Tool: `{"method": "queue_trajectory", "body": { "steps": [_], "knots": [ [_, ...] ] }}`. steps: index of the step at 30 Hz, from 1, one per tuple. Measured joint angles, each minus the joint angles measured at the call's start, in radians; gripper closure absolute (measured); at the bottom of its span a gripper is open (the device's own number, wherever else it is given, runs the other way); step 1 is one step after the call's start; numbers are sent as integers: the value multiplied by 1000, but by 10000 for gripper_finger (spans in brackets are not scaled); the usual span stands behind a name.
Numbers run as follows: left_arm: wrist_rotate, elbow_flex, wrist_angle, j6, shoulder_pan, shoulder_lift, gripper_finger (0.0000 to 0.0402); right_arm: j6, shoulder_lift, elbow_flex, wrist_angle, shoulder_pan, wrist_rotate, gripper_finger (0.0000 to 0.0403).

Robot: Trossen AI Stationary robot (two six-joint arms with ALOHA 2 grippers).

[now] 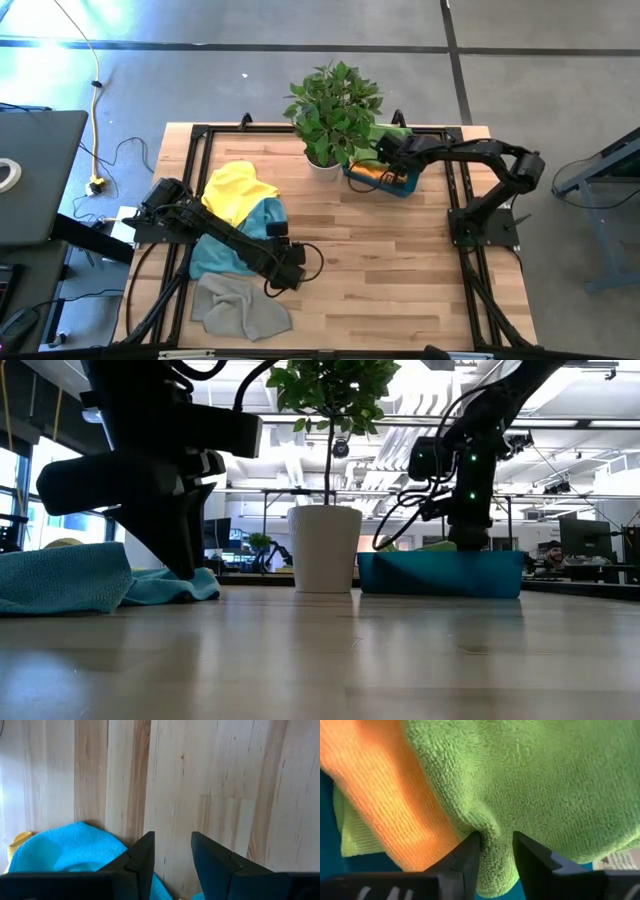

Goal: Fold microfiber towels
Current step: Put the green towel into the blue bin

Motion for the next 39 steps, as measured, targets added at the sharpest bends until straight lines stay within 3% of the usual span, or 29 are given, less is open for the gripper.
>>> {"method": "queue_trajectory", "body": {
  "steps": [8,25,32,35,39],
  "knots": [
    [0,0,0,-1,0,0,283,7,0,0,2,-15,-119,395],
    [2,0,1,0,0,0,283,82,-114,1,-111,96,-202,402],
    [2,0,4,-15,0,0,283,96,-105,1,-159,144,-224,401],
    [2,0,4,-16,0,0,283,113,-106,1,-156,155,-221,386],
    [2,0,0,-10,0,0,283,127,-108,1,-156,165,-220,334]
  ]
}}
